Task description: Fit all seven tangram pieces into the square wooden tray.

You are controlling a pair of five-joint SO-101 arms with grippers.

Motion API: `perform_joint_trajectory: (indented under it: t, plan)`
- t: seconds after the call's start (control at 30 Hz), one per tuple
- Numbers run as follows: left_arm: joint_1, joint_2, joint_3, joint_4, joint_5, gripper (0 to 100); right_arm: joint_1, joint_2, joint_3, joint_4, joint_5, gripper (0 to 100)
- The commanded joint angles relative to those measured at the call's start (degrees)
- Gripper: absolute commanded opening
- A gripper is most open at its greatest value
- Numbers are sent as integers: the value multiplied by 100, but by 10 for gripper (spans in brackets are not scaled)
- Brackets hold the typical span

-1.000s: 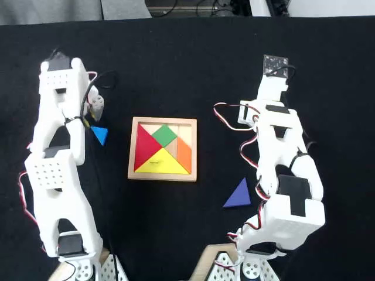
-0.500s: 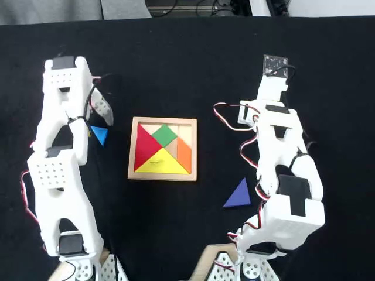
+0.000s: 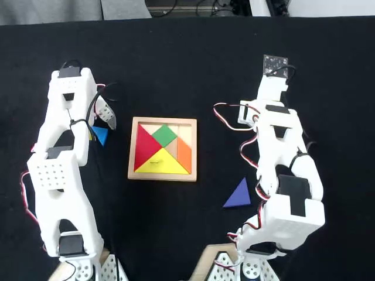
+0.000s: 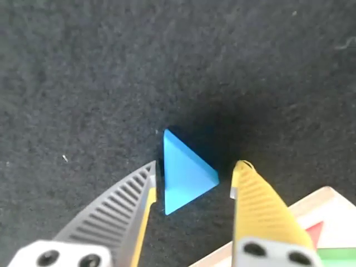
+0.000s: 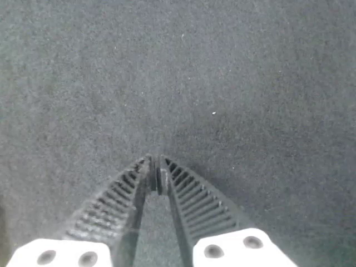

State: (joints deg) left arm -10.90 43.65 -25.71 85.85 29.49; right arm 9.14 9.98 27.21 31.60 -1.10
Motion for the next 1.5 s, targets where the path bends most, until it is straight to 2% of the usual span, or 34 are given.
perform_joint_trajectory:
  t: [0.0, 0.1, 0.3, 0.53, 0.63, 0.73, 0.87, 0.97, 1.03, 1.33, 1.4, 1.47]
  plan:
    - [13, -79, -66, -220, 44, 223, -97, -31, -374, -70, 62, 15]
    - [13, -70, -31, -220, 53, 218, -97, -31, -374, -70, 62, 15]
    - [4, 167, -101, -220, 70, 87, -97, -31, -374, -70, 62, 15]
    - [4, 70, -154, -176, 62, 88, -97, -31, -374, -70, 62, 15]
    - [57, -202, -602, 176, -158, 87, -97, -31, -374, -70, 62, 15]
    - [356, -554, -1499, 774, -1301, 87, -97, -31, -374, -70, 62, 15]
    - [1033, -782, -2607, 1503, -3859, 87, -88, -31, -374, -70, 62, 15]
    - [1385, -844, -2545, 1503, -5820, 87, -79, -31, -374, -70, 62, 15]
    - [1534, -818, -2448, 1503, -6831, 87, -70, -40, -374, -70, 62, 15]
    - [2026, -633, -2255, 1486, -9837, 87, 167, -75, -374, -88, 18, 12]
    - [2114, -440, -2193, 1486, -10330, 87, 211, -75, -382, -97, 18, 12]
    - [2149, -185, -2255, 1442, -10505, 87, 211, -75, -382, -97, 18, 12]
